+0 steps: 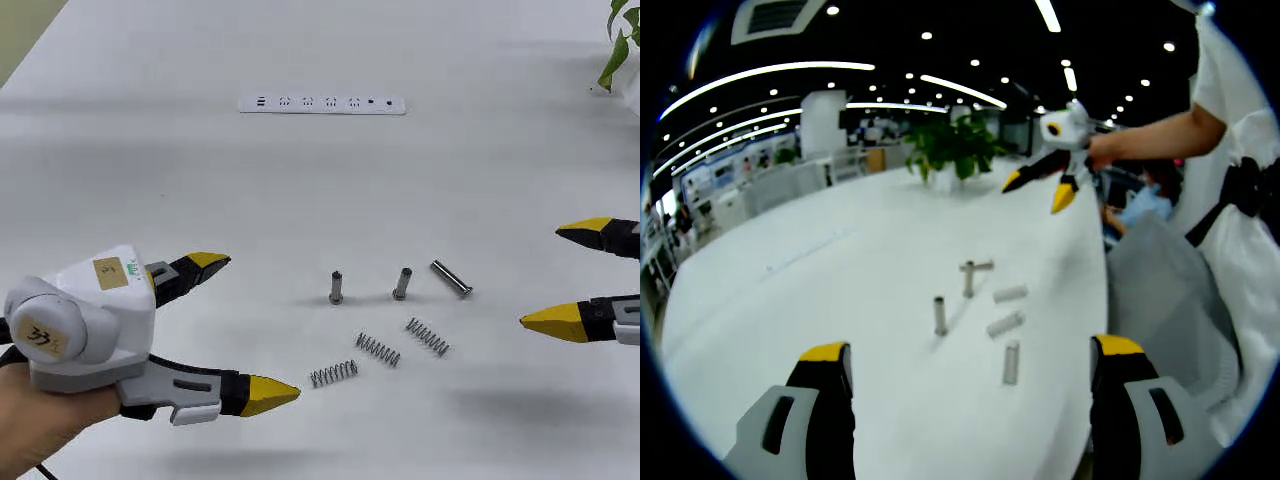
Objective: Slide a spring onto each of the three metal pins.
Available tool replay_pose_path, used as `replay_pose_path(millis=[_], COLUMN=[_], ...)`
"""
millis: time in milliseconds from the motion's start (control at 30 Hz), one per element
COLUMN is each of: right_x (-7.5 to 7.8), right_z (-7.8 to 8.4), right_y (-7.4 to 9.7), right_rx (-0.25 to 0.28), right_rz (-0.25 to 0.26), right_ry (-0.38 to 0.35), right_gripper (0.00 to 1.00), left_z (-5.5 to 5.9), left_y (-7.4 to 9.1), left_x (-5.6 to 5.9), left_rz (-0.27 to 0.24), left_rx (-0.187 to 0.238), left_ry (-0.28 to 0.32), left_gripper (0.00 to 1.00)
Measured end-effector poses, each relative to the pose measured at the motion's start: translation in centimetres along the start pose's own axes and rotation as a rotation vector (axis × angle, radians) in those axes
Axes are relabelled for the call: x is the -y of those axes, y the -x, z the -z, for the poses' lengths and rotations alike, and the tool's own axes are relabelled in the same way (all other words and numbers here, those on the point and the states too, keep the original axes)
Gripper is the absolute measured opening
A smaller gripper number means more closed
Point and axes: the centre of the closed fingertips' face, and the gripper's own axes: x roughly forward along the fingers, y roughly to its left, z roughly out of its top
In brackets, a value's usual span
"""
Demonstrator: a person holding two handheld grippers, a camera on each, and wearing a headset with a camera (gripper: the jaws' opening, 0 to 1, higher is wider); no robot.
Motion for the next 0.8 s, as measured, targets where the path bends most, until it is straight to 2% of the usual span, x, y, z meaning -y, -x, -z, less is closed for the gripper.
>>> replay_pose_path(millis=[133, 233, 300, 433, 800], right_x=[0.5, 0.9, 1.8, 2.4, 3.4], right_z=[-0.2, -0.4, -0.7, -0.9, -0.4], right_y=[-0.8, -1.4, -2.2, -3.2, -6.3], right_rx=[-0.023, -0.042, -0.048, -0.064, -0.167], right_rz=[-0.003, -0.005, -0.003, 0.0, 0.0], right_ry=[-0.01, -0.017, -0.022, -0.027, -0.035], right_gripper=[0.71, 0.64, 0.62, 0.58, 0.44], left_z=[-0.3, -0.4, -0.5, -0.7, -0.8], left_y=[-0.1, -0.2, -0.3, -0.3, -0.5], left_x=[-0.1, -0.1, -0.1, -0.2, -0.6], left_rz=[-0.003, 0.0, 0.003, 0.002, -0.001], left_rx=[0.01, 0.015, 0.019, 0.028, 0.042], left_ry=[0.006, 0.009, 0.012, 0.018, 0.041], left_gripper=[1.0, 1.0, 1.0, 1.0, 1.0])
